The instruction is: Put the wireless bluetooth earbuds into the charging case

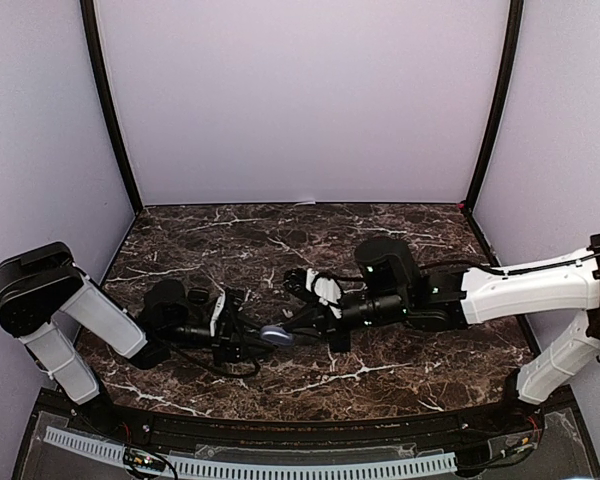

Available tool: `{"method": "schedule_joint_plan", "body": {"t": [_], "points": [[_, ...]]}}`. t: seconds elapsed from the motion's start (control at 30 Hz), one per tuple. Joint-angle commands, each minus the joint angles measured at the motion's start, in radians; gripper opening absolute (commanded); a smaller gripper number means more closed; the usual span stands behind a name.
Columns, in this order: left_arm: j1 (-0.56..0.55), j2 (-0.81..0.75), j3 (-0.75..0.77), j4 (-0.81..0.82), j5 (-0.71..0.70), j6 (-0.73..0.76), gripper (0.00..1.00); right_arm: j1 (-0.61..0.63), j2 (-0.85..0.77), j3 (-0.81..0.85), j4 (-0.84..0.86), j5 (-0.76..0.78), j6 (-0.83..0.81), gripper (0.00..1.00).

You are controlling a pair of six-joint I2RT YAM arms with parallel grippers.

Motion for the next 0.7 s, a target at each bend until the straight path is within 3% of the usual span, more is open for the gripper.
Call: {"method": "schedule_joint_plan", "body": {"t": [0.0, 0.13, 0.3, 0.47, 0.5, 0.53, 0.67], "points": [[-0.002, -0.018, 0.022, -0.032, -0.012, -0.007, 0.11, -0.018, -0.076, -0.069, 0.103, -0.079, 0.041, 0.00], [-0.002, -0.014, 0.024, -0.031, -0.012, -0.009, 0.11, -0.068, -0.123, -0.123, 0.128, 0.097, 0.127, 0.00], [-0.002, -0.016, 0.033, -0.058, -0.043, -0.011, 0.11, -0.141, -0.189, -0.219, 0.211, 0.097, 0.215, 0.08], [-0.002, -0.001, 0.088, -0.148, -0.085, -0.065, 0.10, -0.171, -0.254, -0.284, 0.216, 0.233, 0.253, 0.09], [-0.002, 0.003, 0.111, -0.184, -0.093, -0.077, 0.09, -0.180, -0.270, -0.299, 0.218, 0.288, 0.271, 0.09], [-0.002, 0.054, 0.292, -0.470, -0.198, -0.143, 0.09, -0.233, -0.334, -0.364, 0.211, 0.419, 0.339, 0.10], [-0.002, 0.140, 0.485, -0.733, -0.244, -0.220, 0.12, -0.287, -0.377, -0.403, 0.174, 0.464, 0.395, 0.09]]}}
